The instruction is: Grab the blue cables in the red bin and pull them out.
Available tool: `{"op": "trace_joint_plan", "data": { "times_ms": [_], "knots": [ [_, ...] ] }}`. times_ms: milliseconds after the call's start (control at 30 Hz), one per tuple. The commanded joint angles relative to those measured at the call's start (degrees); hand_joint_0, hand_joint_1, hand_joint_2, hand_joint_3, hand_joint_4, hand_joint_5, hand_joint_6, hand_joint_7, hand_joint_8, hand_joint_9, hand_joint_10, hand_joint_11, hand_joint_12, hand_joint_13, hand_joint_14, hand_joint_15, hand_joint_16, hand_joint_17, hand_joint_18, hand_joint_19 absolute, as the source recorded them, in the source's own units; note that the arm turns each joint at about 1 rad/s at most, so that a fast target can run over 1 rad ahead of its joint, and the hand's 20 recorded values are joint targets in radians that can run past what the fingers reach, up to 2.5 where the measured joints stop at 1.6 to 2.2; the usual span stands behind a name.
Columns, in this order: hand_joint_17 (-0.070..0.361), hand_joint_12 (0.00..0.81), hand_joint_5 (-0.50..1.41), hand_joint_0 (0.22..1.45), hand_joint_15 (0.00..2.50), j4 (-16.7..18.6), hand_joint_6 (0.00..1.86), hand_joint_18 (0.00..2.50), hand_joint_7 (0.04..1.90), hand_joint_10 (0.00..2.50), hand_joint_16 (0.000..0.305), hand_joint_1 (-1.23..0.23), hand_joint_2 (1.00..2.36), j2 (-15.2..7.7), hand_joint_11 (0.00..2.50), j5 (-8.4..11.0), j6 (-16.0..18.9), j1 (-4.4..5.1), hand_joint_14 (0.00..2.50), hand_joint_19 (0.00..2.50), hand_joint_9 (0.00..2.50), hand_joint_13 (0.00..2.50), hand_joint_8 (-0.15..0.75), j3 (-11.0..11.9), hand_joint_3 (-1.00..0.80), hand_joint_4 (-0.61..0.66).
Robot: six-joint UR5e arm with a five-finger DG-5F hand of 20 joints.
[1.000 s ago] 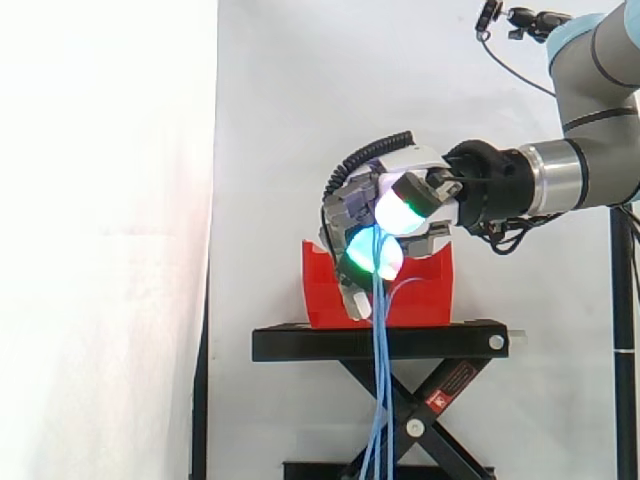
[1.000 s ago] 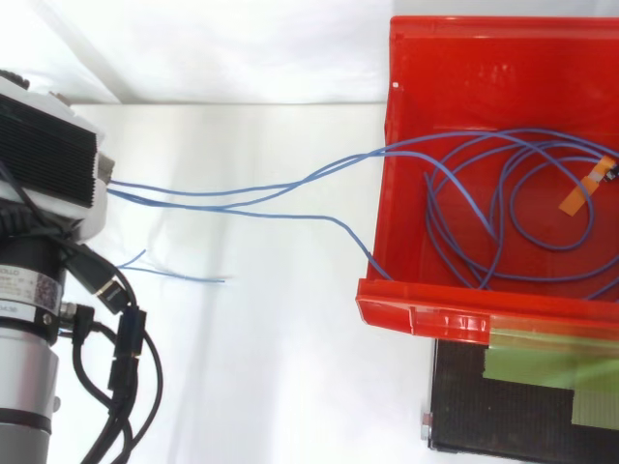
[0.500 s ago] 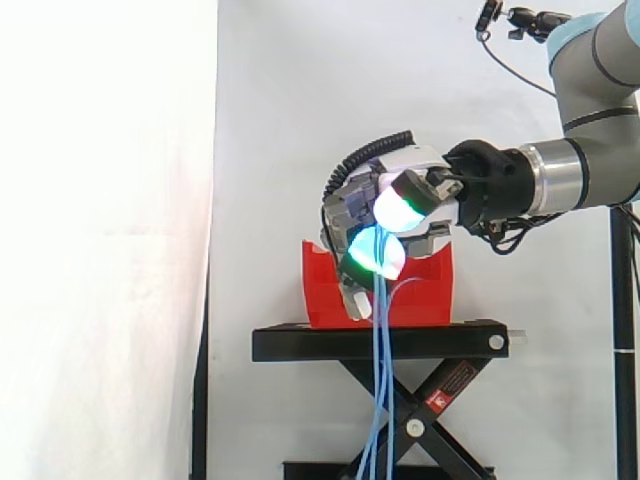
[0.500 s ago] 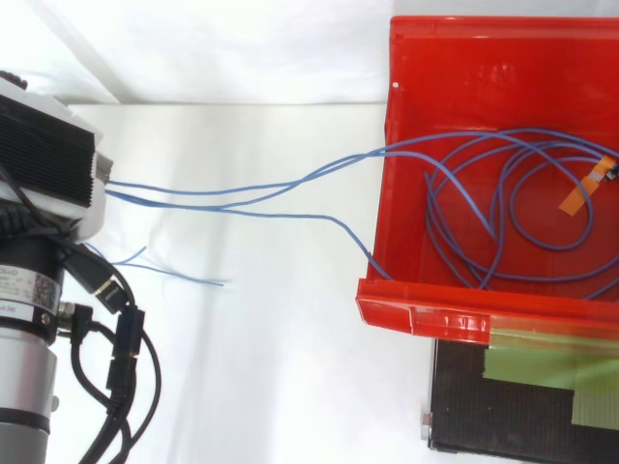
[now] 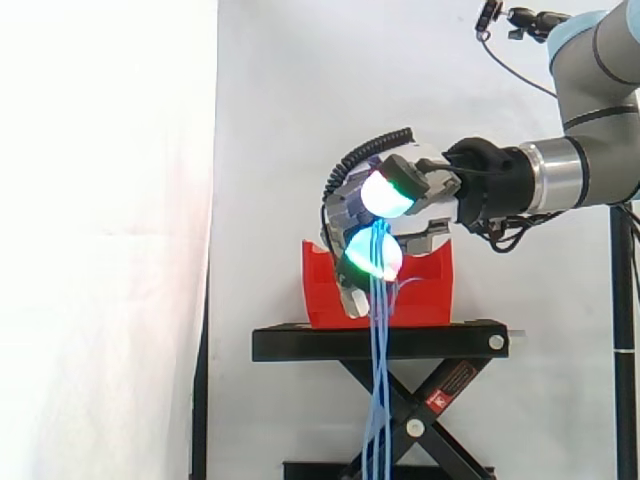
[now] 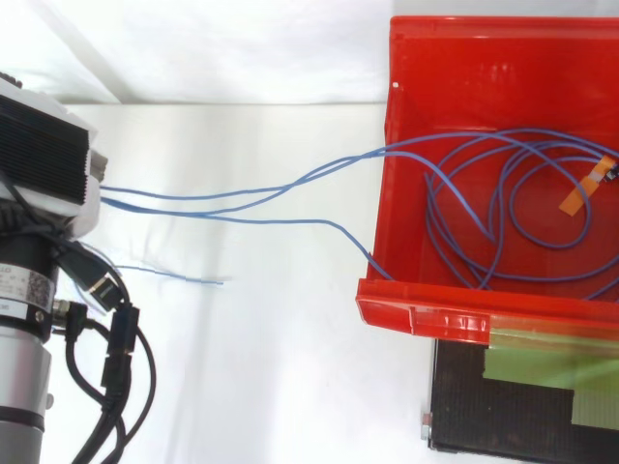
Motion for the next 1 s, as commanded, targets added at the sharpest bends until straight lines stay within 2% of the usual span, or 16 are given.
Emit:
{"op": "trace_joint_plan", "data": {
  "times_ms": [0, 233, 433, 567, 733, 967],
  "knots": [
    [0.103, 0.235, 0.59, 0.62, 0.51, 0.02, 0.96, 0.83, 0.43, 1.67, 0.046, -0.66, 1.00, 0.00, 0.82, 0.00, 0.00, 0.04, 0.01, 0.44, 0.38, 0.96, 0.402, 0.04, -1.00, 0.20],
    [0.096, 0.205, 0.63, 0.64, 0.49, 0.02, 1.10, 0.83, 0.41, 1.51, 0.043, -0.77, 1.00, 0.00, 0.87, -0.08, 0.09, 0.13, 0.01, 0.45, 0.45, 0.97, 0.384, 0.04, -1.00, 0.20],
    [0.083, 0.163, 0.64, 0.73, 0.50, 0.02, 1.08, 0.79, 0.44, 1.31, 0.037, -0.90, 1.00, 0.00, 0.98, -0.08, 0.09, 0.13, 0.01, 0.49, 0.50, 0.96, 0.340, 0.04, -1.00, 0.18],
    [0.076, 0.147, 0.64, 0.79, 0.52, 0.02, 1.08, 0.77, 0.46, 1.19, 0.034, -0.92, 1.00, 0.00, 1.04, -0.08, 0.00, 0.13, 0.01, 0.51, 0.52, 0.94, 0.320, 0.04, -1.00, 0.16],
    [0.069, 0.137, 0.59, 0.82, 0.55, 0.02, 1.10, 0.72, 0.44, 1.02, 0.031, -0.95, 1.01, 0.00, 1.13, 0.00, 0.00, 0.13, 0.01, 0.52, 0.52, 0.90, 0.308, 0.04, -0.80, 0.19],
    [0.065, 0.140, 0.51, 0.84, 0.57, 0.11, 1.14, 0.67, 0.40, 0.92, 0.029, -0.96, 1.01, 0.00, 1.16, 0.00, 0.00, 0.22, 0.01, 0.53, 0.51, 0.87, 0.300, 0.13, -0.69, 0.21]
  ]
}}
